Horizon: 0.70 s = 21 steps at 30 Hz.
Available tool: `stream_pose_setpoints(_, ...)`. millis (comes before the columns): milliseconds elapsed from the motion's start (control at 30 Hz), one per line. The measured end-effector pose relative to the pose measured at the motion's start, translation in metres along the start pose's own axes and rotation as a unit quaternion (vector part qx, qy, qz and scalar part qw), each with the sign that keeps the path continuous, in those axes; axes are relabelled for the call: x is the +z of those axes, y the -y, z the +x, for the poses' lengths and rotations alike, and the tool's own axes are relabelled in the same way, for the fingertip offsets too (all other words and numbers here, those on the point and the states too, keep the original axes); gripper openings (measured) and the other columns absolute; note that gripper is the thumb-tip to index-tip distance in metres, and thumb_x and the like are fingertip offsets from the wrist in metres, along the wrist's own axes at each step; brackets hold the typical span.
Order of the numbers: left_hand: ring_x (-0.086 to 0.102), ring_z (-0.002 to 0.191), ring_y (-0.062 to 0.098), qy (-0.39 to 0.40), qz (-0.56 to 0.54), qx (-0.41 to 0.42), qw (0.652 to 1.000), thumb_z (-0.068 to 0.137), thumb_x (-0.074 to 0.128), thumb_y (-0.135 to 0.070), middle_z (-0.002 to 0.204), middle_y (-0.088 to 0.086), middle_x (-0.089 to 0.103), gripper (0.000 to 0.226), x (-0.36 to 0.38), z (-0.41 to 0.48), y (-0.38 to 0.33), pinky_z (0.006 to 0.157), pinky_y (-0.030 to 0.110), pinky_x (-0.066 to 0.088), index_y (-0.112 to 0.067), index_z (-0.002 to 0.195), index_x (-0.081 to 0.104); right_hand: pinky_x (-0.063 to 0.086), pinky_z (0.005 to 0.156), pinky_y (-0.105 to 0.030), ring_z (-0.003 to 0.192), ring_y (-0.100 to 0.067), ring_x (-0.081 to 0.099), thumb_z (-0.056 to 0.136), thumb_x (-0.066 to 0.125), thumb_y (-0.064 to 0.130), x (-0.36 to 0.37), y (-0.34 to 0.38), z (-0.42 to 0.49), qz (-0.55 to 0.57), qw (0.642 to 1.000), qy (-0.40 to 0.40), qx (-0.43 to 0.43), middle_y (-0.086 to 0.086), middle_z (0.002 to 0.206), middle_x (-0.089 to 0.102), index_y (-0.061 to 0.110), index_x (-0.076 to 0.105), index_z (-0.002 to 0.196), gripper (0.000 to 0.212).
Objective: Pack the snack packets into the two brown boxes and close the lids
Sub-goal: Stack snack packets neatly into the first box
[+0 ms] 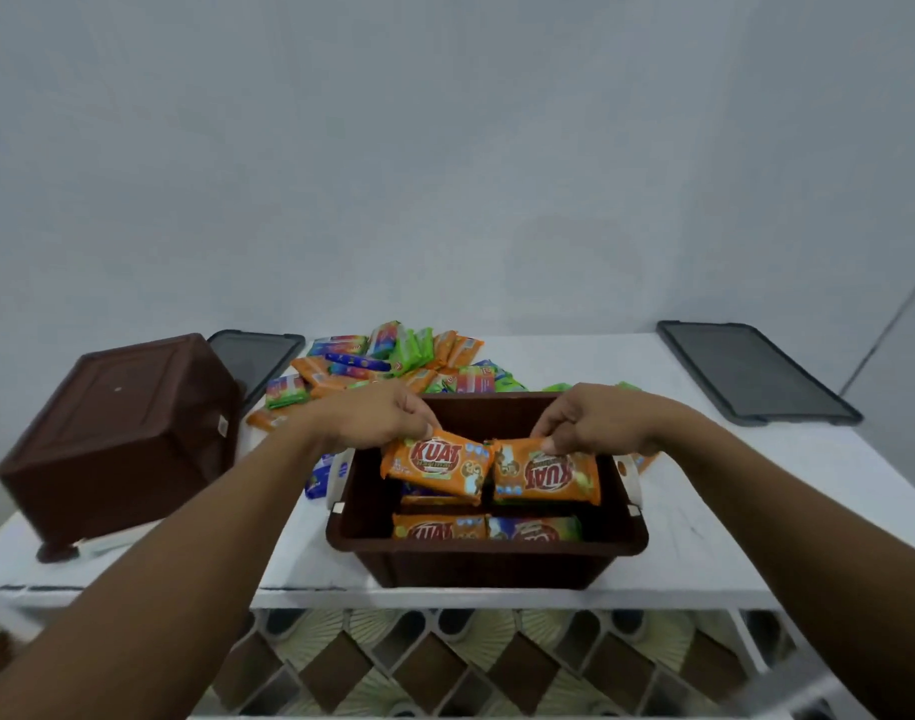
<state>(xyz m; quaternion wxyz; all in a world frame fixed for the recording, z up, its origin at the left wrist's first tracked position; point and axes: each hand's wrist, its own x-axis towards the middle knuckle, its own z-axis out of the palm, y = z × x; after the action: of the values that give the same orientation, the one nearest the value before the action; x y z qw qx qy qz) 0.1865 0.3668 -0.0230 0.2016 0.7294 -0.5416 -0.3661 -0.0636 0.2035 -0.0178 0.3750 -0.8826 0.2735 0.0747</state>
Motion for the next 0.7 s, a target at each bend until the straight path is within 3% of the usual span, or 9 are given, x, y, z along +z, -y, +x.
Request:
stream_pose_setpoints(67, 0.073, 0.096, 0.014, 0.011, 0.002, 0.007, 1.000, 0.102, 0.057, -0.020, 0.103, 0.001, 0.078, 0.024, 0.005, -0.002, 0.004, 0.084, 0.027, 0.059, -0.015, 0.110, 0.078, 0.047, 0.064, -0.016, 0.065, 0.007, 0.063, 0.095, 0.067, 0.019, 0.006, 0.006, -0.003, -0.029, 0.999, 0.014, 0.004, 0.019, 0.072, 0.071, 0.017, 0.074, 0.112, 0.019)
stream_pose_setpoints(133, 0.073, 0.096, 0.013, 0.014, 0.009, 0.010, 1.000, 0.102, 0.057, -0.020, 0.102, -0.002, 0.079, 0.024, 0.010, -0.005, 0.005, 0.085, 0.029, 0.058, -0.015, 0.110, 0.079, 0.041, 0.060, -0.016, 0.056, 0.007, 0.056, 0.095, 0.066, 0.020, 0.011, 0.010, -0.005, -0.054, 0.998, 0.031, 0.014, 0.019, 0.064, 0.065, 0.018, 0.072, 0.114, 0.019)
stream_pose_setpoints(233, 0.073, 0.095, 0.014, 0.028, 0.025, 0.010, 0.999, 0.102, 0.056, -0.020, 0.102, -0.002, 0.079, 0.024, 0.016, -0.010, 0.004, 0.082, 0.026, 0.059, -0.014, 0.109, 0.079, 0.049, 0.076, -0.026, 0.081, -0.007, 0.061, 0.095, 0.066, 0.021, 0.020, 0.014, -0.007, -0.079, 0.994, 0.072, 0.034, 0.009, 0.087, 0.067, 0.020, 0.069, 0.121, 0.025)
stream_pose_setpoints(367, 0.074, 0.089, 0.022, 0.103, 0.057, -0.009, 0.993, 0.100, 0.059, -0.017, 0.103, 0.005, 0.078, 0.021, 0.019, -0.013, 0.000, 0.082, 0.039, 0.061, -0.012, 0.109, 0.078, 0.051, 0.097, -0.041, 0.105, -0.022, 0.064, 0.098, 0.062, 0.020, 0.031, 0.020, -0.008, -0.118, 0.984, 0.117, 0.056, 0.003, 0.101, 0.067, 0.023, 0.066, 0.122, 0.025)
stream_pose_setpoints(467, 0.075, 0.092, 0.021, 0.147, 0.094, -0.028, 0.984, 0.101, 0.058, -0.014, 0.109, 0.006, 0.075, 0.019, 0.023, -0.011, -0.002, 0.081, 0.038, 0.062, -0.014, 0.114, 0.073, 0.051, 0.097, -0.039, 0.107, -0.020, 0.062, 0.099, 0.059, 0.023, 0.035, 0.024, -0.008, -0.174, 0.975, 0.124, 0.062, 0.000, 0.115, 0.065, 0.025, 0.063, 0.125, 0.026)
stream_pose_setpoints(567, 0.073, 0.092, 0.016, 0.144, 0.115, -0.037, 0.982, 0.102, 0.057, -0.013, 0.108, 0.002, 0.074, 0.020, 0.029, -0.007, -0.004, 0.084, 0.035, 0.062, -0.017, 0.112, 0.073, 0.047, 0.086, -0.029, 0.104, -0.016, 0.058, 0.102, 0.054, 0.025, 0.040, 0.028, -0.010, -0.261, 0.955, 0.129, 0.055, 0.001, 0.121, 0.062, 0.027, 0.060, 0.132, 0.031)
stream_pose_setpoints(700, 0.063, 0.107, 0.014, 0.150, 0.256, -0.031, 0.954, 0.101, 0.058, -0.018, 0.118, -0.007, 0.069, 0.025, 0.039, -0.005, -0.007, 0.091, 0.031, 0.052, -0.022, 0.121, 0.072, 0.045, 0.085, -0.029, 0.105, -0.019, 0.057, 0.103, 0.049, 0.023, 0.046, 0.027, -0.009, -0.316, 0.939, 0.130, 0.048, -0.001, 0.127, 0.061, 0.024, 0.058, 0.136, 0.034)
